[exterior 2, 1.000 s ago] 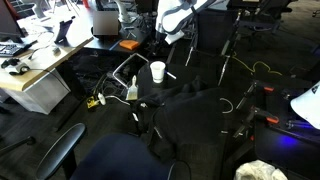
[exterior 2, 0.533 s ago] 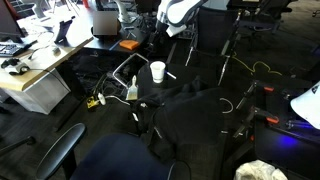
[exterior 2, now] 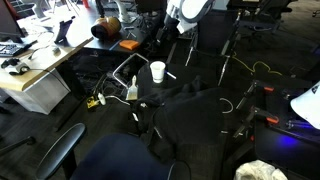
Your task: Move the marker from the cup to the table
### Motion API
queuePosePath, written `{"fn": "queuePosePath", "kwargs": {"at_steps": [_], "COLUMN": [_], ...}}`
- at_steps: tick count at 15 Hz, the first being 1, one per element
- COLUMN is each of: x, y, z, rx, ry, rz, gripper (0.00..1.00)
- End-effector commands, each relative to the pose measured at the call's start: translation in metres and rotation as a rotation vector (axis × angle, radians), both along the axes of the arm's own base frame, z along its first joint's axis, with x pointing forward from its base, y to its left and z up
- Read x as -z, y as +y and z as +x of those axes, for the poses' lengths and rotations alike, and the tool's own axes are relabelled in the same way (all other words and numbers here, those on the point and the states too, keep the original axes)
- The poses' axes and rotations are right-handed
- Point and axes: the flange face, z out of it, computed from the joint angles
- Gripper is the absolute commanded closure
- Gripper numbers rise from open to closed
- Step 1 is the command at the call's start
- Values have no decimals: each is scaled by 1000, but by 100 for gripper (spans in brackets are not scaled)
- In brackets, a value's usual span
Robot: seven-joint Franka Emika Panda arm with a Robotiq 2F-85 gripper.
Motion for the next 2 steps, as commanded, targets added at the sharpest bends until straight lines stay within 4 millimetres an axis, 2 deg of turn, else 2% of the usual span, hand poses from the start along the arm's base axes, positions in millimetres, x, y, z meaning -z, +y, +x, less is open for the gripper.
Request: {"fn": "queuePosePath", "kwargs": {"at_steps": [1,2], "x": [-3,-4], "y": [0,1], "z": [-4,-7], "rx": [-1,-1], "ry": [4,6], "rz": [1,2], "gripper": [0,0]}}
